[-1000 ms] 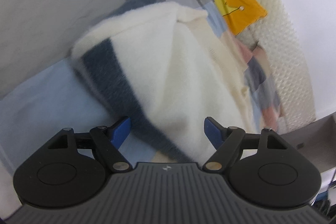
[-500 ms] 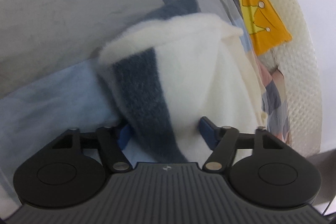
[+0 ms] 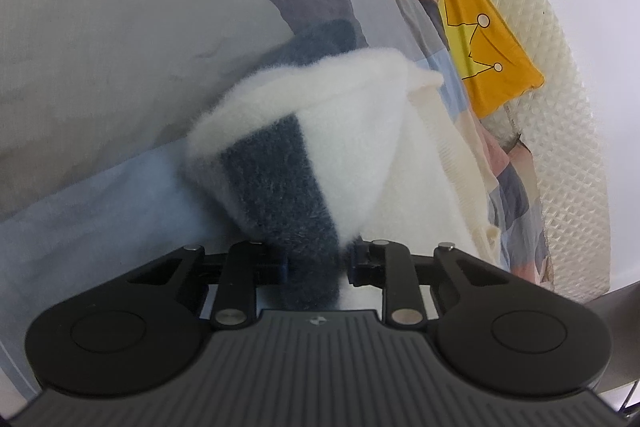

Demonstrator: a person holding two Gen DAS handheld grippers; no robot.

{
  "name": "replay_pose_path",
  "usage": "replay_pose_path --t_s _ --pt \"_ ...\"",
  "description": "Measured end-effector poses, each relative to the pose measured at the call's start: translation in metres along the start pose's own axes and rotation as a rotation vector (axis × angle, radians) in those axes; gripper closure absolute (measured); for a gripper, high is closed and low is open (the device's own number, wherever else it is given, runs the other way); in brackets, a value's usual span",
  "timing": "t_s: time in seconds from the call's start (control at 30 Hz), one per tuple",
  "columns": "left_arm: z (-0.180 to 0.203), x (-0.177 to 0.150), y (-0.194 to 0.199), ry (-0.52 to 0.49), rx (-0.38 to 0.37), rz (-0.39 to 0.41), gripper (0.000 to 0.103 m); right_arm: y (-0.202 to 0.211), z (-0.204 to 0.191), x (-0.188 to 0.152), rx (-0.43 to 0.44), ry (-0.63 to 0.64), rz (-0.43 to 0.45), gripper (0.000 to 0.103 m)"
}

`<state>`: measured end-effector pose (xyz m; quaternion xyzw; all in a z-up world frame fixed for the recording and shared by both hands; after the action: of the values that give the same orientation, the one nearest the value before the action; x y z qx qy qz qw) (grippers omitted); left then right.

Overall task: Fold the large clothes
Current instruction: 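Grasp the navy-striped edge of the sweater with both tools, then lift the striped edge with both tools and fold it over the sweater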

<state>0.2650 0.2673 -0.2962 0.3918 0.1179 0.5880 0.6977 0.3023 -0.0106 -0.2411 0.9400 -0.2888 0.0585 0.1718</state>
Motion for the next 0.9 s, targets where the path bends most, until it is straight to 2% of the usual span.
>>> replay_pose_path --t_s 0.03,0.13,0.23,0.3,0.4,0.43,0.5,0.67,0.77,0.9 --pt "0.0 0.001 0.0 0.0 0.001 0.002 0.074 0.003 0.003 0.003 -0.01 -0.007 0.02 0.018" --pt "-0.001 0.0 0.002 -0.003 -0.001 0.004 0.074 0.022 0.021 0.021 -0.111 -0.028 0.133 0.017" --pt "-0.003 -0.002 0.004 -0.015 0.004 0.01 0.074 0.042 0.044 0.036 -0.149 -0.123 0.225 0.018" --pt "-0.001 -0.002 0.003 -0.05 0.019 0.025 0.074 0.046 0.048 0.04 -0.168 -0.125 0.261 0.018" --pt "0.003 -0.003 0.003 -0.087 0.033 0.04 0.075 0.03 0.049 0.03 -0.165 -0.121 0.21 0.028" --pt "0.004 -0.002 0.005 -0.087 0.03 0.041 0.075 0.025 0.05 0.028 -0.181 -0.117 0.197 0.039" --pt "0.005 -0.002 0.008 -0.083 0.019 0.045 0.076 0.023 0.053 0.035 -0.193 -0.106 0.215 0.043" --pt "0.033 -0.001 0.03 -0.241 0.014 0.143 0.079 0.021 0.036 0.041 -0.225 -0.008 0.233 0.064" --pt "0.047 0.0 0.047 -0.264 -0.017 0.166 0.08 0.03 0.024 0.044 -0.236 0.037 0.241 0.069" --pt "0.061 -0.004 0.077 -0.293 -0.037 0.182 0.081 0.046 0.001 0.054 -0.206 0.044 0.261 0.071"
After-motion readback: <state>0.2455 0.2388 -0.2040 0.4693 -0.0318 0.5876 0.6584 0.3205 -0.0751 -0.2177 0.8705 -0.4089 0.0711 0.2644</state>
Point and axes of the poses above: each gripper's, at about its wrist camera, not at the fingertips, and y roughly against the way its jaws point, z to its right, x to its top, the point moved 10 cm from there along -y, roughly the way its jaws point, and after that the axes turned 5 degrees about x, right-handed, at the moved point
